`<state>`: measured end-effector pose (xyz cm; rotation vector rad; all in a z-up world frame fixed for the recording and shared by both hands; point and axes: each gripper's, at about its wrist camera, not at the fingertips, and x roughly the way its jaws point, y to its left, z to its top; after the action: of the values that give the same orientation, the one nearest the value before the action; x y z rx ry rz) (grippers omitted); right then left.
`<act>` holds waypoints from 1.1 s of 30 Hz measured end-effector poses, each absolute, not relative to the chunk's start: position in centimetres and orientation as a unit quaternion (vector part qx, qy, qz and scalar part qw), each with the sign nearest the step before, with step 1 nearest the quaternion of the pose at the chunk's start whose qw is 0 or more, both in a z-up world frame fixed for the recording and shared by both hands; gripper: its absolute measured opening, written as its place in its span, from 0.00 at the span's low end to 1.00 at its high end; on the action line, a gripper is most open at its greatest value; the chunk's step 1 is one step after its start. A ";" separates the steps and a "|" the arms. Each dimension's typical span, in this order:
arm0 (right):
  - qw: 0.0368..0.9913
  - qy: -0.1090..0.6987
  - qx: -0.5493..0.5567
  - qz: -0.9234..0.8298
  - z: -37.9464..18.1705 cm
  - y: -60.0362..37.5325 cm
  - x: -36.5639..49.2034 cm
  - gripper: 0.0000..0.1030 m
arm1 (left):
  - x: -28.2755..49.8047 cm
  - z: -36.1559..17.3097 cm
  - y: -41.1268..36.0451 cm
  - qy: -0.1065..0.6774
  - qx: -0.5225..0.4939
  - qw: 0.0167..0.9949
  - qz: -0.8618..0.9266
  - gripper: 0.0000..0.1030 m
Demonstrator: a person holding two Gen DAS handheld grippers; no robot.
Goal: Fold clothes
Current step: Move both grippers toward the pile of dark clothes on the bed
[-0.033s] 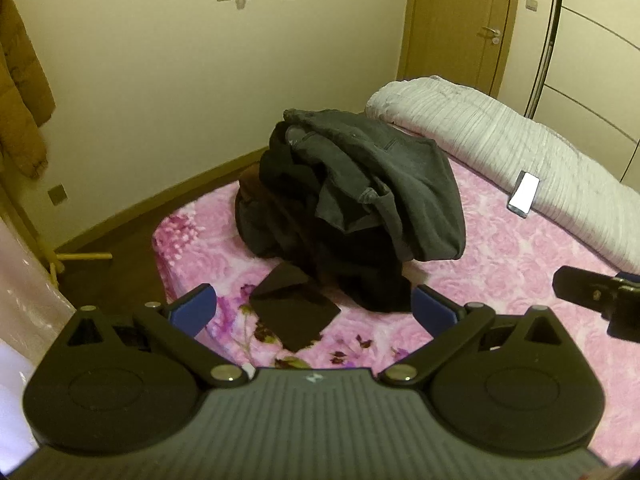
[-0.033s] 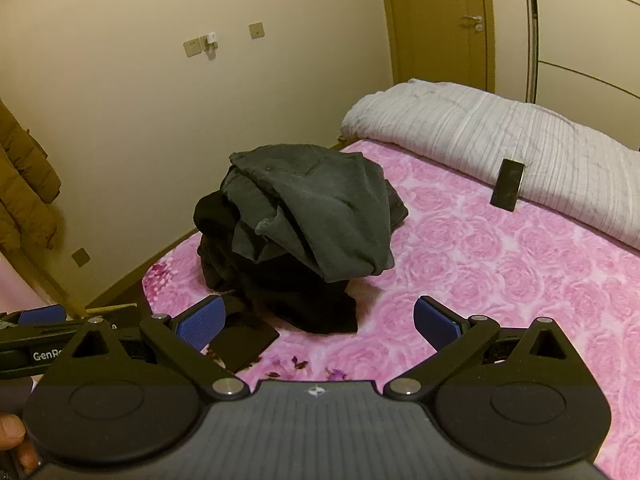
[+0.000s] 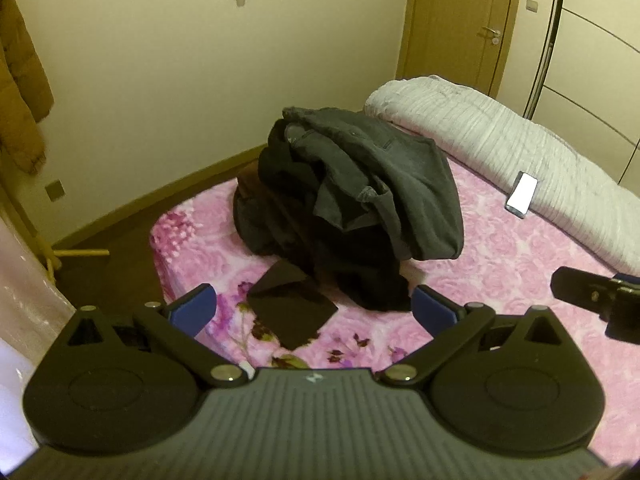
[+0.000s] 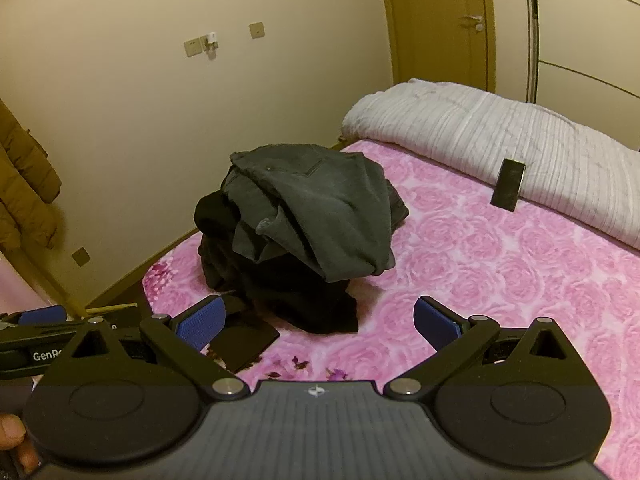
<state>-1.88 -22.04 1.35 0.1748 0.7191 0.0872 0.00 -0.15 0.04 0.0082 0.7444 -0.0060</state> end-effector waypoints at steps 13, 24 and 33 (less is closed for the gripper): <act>0.928 0.362 0.086 0.035 1.0 -20.4 -1.3 1.00 | 0.5 -0.7 2.0 0.382 -0.024 0.924 -0.025 1.00; 0.923 0.374 0.085 0.033 0.1 -19.0 -0.7 1.00 | 0.6 -1.6 3.1 0.393 -0.021 0.919 -0.027 1.00; 0.918 0.390 0.068 0.039 -0.7 -20.5 0.2 1.00 | 2.0 -2.3 2.3 0.399 -0.068 0.914 -0.014 1.00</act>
<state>0.17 -20.49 -0.72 0.1393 0.8014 0.0798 2.02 2.32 -2.31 -0.1405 0.8208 -0.0283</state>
